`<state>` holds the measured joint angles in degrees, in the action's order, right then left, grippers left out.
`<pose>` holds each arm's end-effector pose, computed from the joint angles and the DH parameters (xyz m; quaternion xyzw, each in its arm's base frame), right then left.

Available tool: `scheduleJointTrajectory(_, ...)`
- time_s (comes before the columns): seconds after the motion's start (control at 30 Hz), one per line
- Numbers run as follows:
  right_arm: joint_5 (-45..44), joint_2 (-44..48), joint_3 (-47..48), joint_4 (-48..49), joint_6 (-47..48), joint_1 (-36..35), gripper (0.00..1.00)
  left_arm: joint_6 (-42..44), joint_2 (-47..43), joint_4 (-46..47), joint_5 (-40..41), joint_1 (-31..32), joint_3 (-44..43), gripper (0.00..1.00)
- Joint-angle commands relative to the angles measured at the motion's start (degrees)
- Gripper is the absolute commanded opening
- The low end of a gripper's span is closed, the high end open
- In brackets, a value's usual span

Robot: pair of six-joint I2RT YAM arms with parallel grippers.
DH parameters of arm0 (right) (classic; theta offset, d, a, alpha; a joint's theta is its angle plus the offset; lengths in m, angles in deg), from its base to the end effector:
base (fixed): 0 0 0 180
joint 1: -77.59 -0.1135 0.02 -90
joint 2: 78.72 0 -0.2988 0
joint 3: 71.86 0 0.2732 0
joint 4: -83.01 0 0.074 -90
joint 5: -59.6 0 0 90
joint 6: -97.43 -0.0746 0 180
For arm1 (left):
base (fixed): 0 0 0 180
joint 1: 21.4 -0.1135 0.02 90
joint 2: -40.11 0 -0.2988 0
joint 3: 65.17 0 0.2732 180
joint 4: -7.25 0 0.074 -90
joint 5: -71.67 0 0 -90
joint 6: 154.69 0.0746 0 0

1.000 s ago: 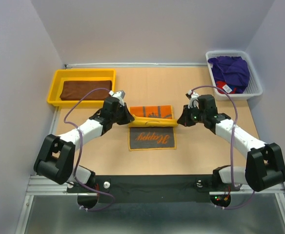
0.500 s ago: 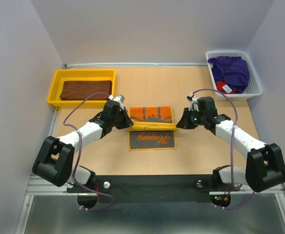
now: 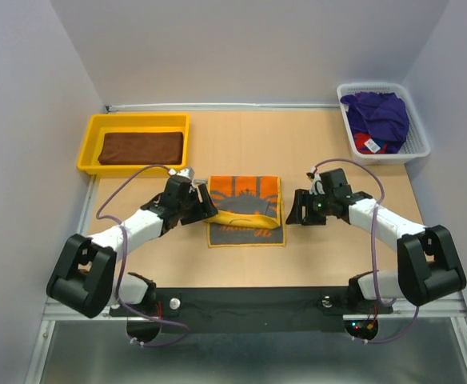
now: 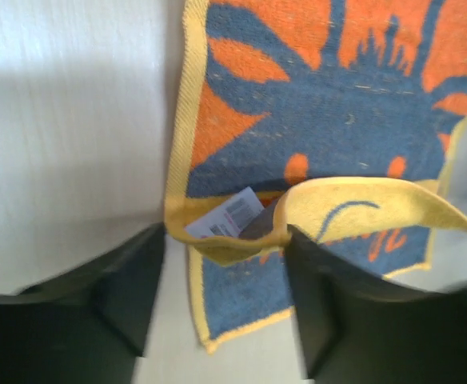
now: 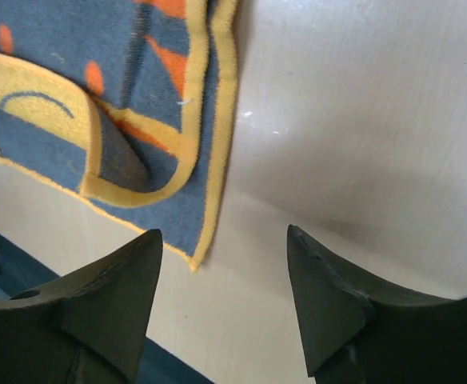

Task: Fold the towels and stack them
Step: Fold the towel

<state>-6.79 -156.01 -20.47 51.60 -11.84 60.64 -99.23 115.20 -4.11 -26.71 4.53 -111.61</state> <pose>0.2562 0.1093 0.1658 -0.0385 0.9403 0.2722 0.2008 0.2615 -0.1392 0.1762 -0.0371 0.9037 -0.2694 0.3307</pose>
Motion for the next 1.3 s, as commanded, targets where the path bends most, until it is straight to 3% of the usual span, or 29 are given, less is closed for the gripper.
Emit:
scheduleJointTrajectory(0.0, 2.4, 5.3, 1.55, -0.61, 0.98, -1.32, 0.71, -1.75, -8.63, -1.23, -1.02, 1.48, 0.97, 0.9)
scheduleJointTrajectory(0.2, -0.49, 5.5, 6.29, -1.14, 4.5, -6.77, 0.71, -3.86, -17.96, -4.48, 1.26, 2.37, 1.33, 0.94)
scheduleJointTrajectory(0.4, -4.71, 0.14, 9.46, -0.97, 5.91, -12.75, 0.68, -5.88, -16.21, -4.58, 5.39, 2.45, 1.41, 0.83)
scheduleJointTrajectory(0.6, -12.19, 2.41, 6.22, -0.62, -4.01, -13.11, 0.62, -8.08, -13.83, -3.79, 7.59, 2.37, 4.4, 0.78)
scheduleJointTrajectory(0.73, -12.2, 6.36, 1.13, 1.66, -10.7, -13.2, 0.59, -8.08, -12.25, -2.56, 6.98, 2.46, 7.38, 0.69)
scheduleJointTrajectory(0.9, -11.32, 9.35, -4.41, 4.39, -14.39, -13.37, 0.57, -7.55, -8.04, -1.59, 5.84, 3.42, 8.62, 0.66)
scheduleJointTrajectory(0.97, -10.0, 9.53, -5.12, 5.09, -15.27, -13.37, 0.56, -7.64, -6.71, -0.37, 5.48, 4.39, 8.62, 0.56)
scheduleJointTrajectory(1.1, -9.47, 9.88, -6.44, 6.59, -17.82, -13.63, 0.51, -7.99, -5.83, 0.26, 5.57, 5.88, 8.62, 0.47)
scheduleJointTrajectory(1.23, -8.24, 8.84, -7.32, 8.34, -20.54, -13.9, 0.46, -8.26, -6.36, 0.08, 5.66, 6.67, 8.62, 0.27)
scheduleJointTrajectory(1.27, -8.32, 8.83, -7.49, 8.7, -20.9, -13.9, 0.46, -8.26, -6.62, -0.09, 5.66, 6.76, 8.62, 0.26)
